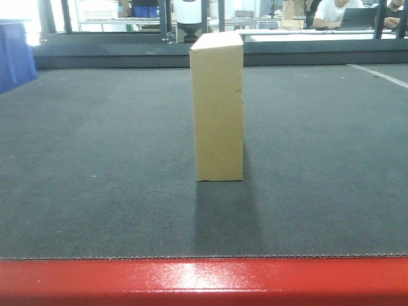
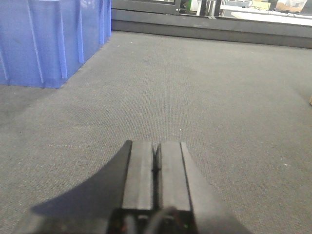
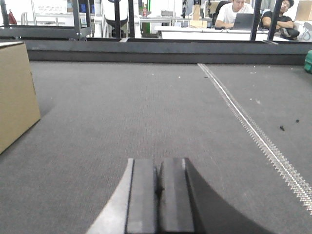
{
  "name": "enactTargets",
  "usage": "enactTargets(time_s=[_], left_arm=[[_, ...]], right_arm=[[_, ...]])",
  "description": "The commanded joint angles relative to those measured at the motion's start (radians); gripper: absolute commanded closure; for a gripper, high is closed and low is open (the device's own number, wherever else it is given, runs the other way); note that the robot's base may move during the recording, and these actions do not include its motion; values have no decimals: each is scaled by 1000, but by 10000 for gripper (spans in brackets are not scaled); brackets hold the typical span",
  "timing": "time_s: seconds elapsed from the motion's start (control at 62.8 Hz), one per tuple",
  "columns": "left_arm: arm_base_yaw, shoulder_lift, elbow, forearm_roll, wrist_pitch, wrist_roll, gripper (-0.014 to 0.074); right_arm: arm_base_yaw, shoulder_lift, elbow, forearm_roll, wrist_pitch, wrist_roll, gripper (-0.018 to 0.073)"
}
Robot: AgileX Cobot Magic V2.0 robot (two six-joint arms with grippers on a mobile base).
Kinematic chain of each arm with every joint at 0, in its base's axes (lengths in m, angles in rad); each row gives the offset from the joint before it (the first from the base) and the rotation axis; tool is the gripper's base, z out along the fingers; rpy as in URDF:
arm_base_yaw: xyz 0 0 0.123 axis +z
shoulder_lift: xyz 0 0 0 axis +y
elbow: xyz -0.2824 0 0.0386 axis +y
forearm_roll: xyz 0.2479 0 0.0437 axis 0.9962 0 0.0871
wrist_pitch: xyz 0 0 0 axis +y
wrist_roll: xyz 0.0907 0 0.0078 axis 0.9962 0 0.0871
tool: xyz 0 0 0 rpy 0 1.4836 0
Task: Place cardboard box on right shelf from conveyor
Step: 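Move the right gripper down over the upright tan cardboard box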
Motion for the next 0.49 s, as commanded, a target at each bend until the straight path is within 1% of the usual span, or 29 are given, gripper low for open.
enactTargets(time_s=[0.0,0.127,0.239,0.35,0.43,0.478], left_arm=[[-6,-12,-3,-5,-84,-5,715],[-6,-12,-3,-5,-84,-5,715],[-6,-12,-3,-5,-84,-5,715],[-6,-12,-3,-5,-84,-5,715],[-6,-12,-3,-5,-84,-5,715],[-6,-12,-3,-5,-84,-5,715]], right_arm=[[0,-15,-5,3,-111,-3,501],[0,-15,-5,8,-116,3,501],[0,-12,-30,22,-108,85,501],[0,26,-132,22,-44,95,501],[0,96,-232,22,-16,95,498],[0,157,-287,22,-10,95,467]])
